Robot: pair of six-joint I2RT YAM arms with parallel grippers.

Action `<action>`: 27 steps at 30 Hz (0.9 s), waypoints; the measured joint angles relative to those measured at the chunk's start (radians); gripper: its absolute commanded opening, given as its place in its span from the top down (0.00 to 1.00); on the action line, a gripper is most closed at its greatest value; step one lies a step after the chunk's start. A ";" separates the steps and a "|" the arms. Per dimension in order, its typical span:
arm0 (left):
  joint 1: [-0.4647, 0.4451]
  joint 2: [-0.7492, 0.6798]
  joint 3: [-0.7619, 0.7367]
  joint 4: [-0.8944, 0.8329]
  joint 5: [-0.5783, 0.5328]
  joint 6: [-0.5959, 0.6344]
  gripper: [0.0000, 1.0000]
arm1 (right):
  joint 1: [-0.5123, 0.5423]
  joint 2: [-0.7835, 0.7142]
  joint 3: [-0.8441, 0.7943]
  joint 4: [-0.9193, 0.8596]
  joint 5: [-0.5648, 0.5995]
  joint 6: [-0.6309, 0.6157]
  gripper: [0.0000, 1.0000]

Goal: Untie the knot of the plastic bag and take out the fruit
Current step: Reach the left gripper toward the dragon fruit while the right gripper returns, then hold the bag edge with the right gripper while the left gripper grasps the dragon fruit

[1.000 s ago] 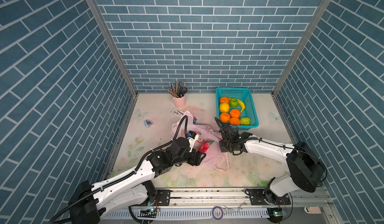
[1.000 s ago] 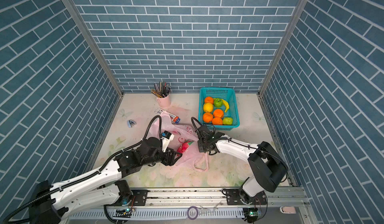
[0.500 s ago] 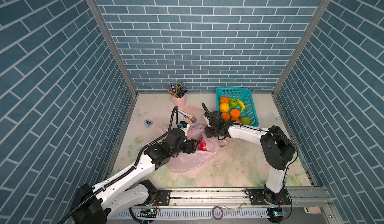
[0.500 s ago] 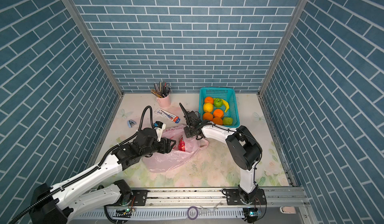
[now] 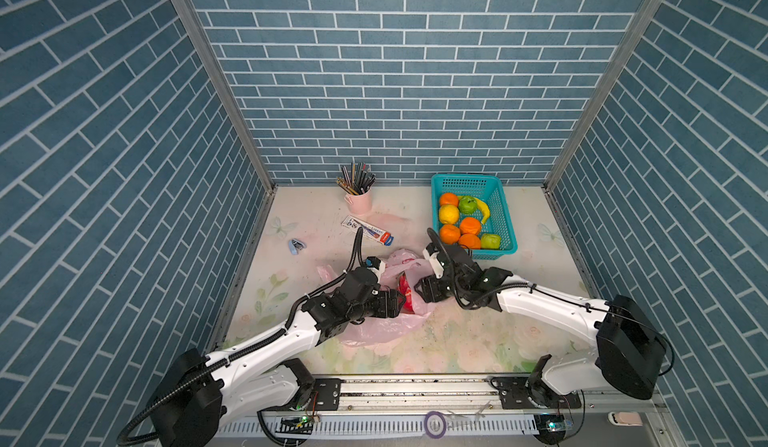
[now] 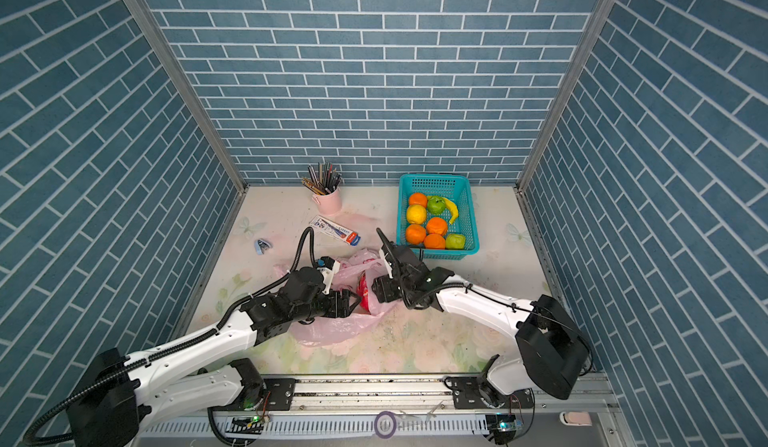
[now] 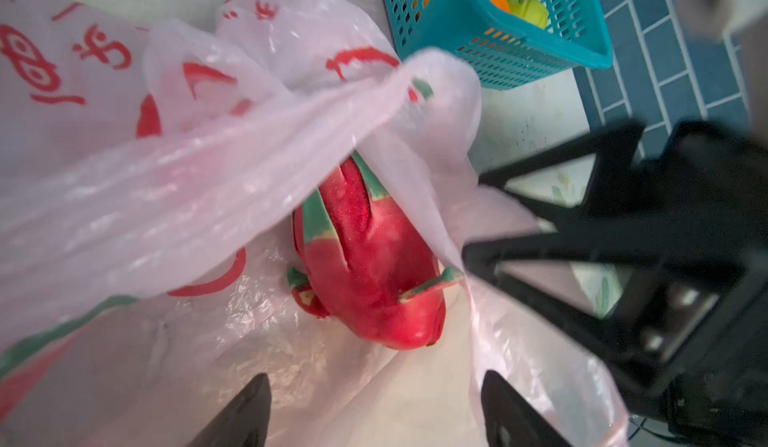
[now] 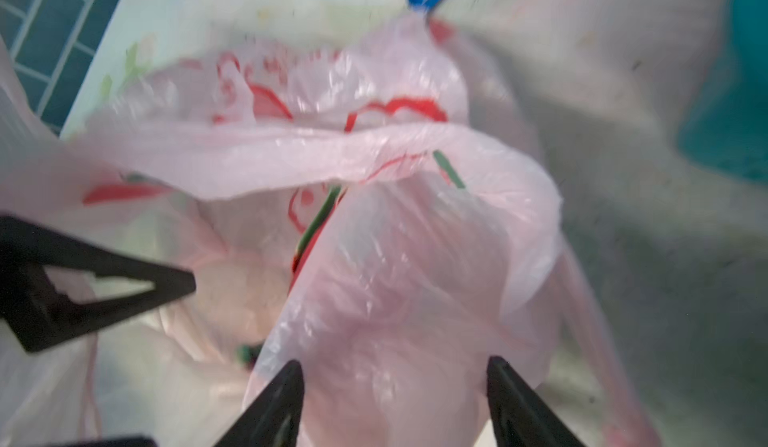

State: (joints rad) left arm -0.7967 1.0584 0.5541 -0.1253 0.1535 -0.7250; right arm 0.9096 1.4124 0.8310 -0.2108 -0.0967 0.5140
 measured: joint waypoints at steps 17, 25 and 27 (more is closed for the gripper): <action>-0.014 0.116 -0.031 0.169 -0.063 -0.063 0.12 | 0.044 -0.001 -0.177 0.020 0.069 0.055 0.84; -0.014 0.258 -0.012 0.244 -0.018 0.005 0.12 | 0.044 -0.004 -0.167 0.019 0.111 0.089 0.87; -0.014 0.292 0.008 0.261 -0.004 0.023 0.12 | 0.044 -0.003 -0.162 0.027 0.109 0.098 0.87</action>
State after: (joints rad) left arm -0.8112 1.3502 0.5625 0.1352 0.1497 -0.7025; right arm 0.9539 1.4090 0.6693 -0.1833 0.0120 0.6117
